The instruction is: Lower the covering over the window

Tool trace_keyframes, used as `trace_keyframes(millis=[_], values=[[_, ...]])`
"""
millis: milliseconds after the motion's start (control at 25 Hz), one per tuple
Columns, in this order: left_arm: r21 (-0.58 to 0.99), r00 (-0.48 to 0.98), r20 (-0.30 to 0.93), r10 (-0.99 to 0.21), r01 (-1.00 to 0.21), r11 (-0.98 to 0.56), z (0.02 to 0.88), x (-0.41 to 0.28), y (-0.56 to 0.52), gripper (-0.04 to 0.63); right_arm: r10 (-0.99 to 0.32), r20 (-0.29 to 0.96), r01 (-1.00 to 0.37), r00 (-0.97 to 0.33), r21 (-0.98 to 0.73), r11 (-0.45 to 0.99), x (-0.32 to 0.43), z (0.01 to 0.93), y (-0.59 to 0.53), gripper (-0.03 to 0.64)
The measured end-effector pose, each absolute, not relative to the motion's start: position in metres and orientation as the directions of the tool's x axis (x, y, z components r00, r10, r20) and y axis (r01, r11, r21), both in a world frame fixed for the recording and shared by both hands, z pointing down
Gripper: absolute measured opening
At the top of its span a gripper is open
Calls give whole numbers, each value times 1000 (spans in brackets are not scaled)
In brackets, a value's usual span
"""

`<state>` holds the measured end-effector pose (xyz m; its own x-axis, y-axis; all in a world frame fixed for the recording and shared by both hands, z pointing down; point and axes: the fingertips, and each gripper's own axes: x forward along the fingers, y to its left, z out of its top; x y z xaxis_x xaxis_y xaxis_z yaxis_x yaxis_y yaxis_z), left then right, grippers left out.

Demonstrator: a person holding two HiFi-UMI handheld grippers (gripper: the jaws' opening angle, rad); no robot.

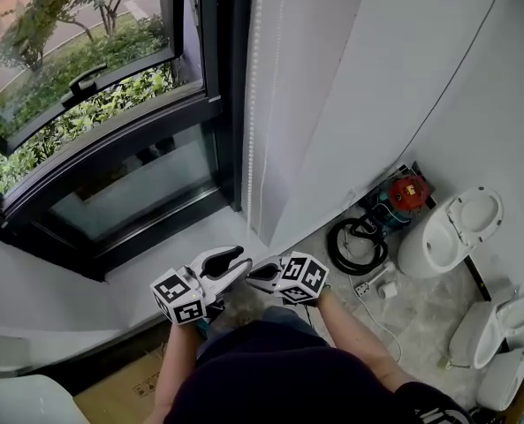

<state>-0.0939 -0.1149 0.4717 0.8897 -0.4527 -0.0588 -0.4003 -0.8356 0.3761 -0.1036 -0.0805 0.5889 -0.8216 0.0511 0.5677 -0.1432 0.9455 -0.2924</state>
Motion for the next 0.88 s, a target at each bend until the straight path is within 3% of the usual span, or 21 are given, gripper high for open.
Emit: trace_keyframes(millis=[560,720,880], values=[[331,933,-19,-361,-334,-882,464,-71,-101,120,61,451,-132,-890,-383,914,-95,591,-66,12],[370,934,-71,-349,-301,-879,448,-72,-101,116,57,431,-128,-901,-388,913,-96,590,-64,12],[231,943,10,-332,-325,-917,437,-65,-100,78,66,413,-115,-908,-398,910,-97,591,-61,12]])
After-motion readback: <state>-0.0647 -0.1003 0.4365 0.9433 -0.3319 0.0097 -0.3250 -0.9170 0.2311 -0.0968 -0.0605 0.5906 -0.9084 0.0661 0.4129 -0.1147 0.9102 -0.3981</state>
